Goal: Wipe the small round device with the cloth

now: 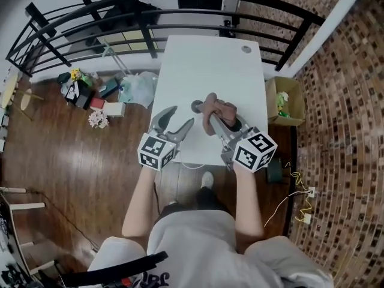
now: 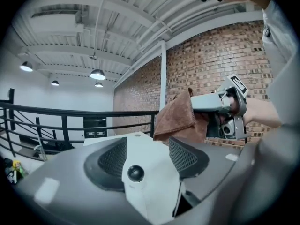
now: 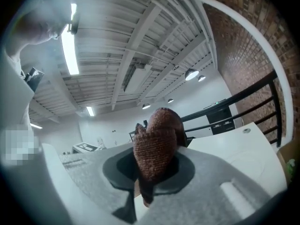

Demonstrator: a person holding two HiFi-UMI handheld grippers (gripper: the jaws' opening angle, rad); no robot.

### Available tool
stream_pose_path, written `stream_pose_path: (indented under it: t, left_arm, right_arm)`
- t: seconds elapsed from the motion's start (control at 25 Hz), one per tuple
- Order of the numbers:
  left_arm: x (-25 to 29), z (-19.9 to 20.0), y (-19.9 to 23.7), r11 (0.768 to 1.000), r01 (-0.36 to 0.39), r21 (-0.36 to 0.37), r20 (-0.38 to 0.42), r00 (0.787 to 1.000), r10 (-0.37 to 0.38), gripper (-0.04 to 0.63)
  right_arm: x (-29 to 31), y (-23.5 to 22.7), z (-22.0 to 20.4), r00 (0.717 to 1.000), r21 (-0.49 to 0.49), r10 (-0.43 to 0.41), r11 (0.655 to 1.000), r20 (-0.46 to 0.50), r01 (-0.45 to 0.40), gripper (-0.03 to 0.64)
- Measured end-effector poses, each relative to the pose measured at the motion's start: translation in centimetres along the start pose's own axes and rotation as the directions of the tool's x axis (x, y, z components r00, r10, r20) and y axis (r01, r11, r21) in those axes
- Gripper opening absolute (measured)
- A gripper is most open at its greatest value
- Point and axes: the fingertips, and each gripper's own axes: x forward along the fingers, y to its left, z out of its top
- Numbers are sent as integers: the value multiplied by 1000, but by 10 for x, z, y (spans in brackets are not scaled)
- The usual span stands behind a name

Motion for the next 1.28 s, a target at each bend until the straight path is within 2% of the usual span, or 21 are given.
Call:
stream_pose_path:
  t: [0.12,0.24,0.32,0.48,0.6,0.8,0.92,1.04,1.12,1.28]
  left_arm:
    - [-36,20,-14,1000,-11,22,79,997,10,330]
    - [-94,18,-17,990,-133,41,138,982,127,327]
    - [-141,8,-27,984,-169,50,156,975,159,327]
    - [-223,-13,-55,988,-146,42,152,979,138,327]
    - [-266,-17,-74,991,-132,31,140,982,126,327]
    - [-308,21,-108,990,-133,52,172,978,122,316]
    - [-328,45,-129,988,-145,59,226,966,128,308]
    - [-336,72,-149,985,-163,54,284,948,141,298]
    - [-340,80,-166,984,-167,56,294,945,143,298]
    - [-338,88,-190,980,-185,76,308,939,153,305]
  right_arm:
    - [-10,33,-9,999,-40,-37,999,12,37,28]
    - [-32,72,-29,997,-101,-79,992,20,81,28]
    - [-57,96,-44,990,-129,-137,982,29,140,29]
    - [-104,154,-77,966,-116,-254,959,47,257,28]
    - [-123,207,-94,963,-139,-267,953,26,268,28]
    - [-146,272,-64,962,-227,-260,935,77,271,28]
    - [-158,295,-44,964,-286,-238,922,117,262,28]
    - [-175,304,-23,966,-342,-213,905,147,252,29]
    - [-193,307,-16,963,-349,-216,900,163,261,29]
    - [-220,295,-10,941,-325,-277,887,194,328,29]
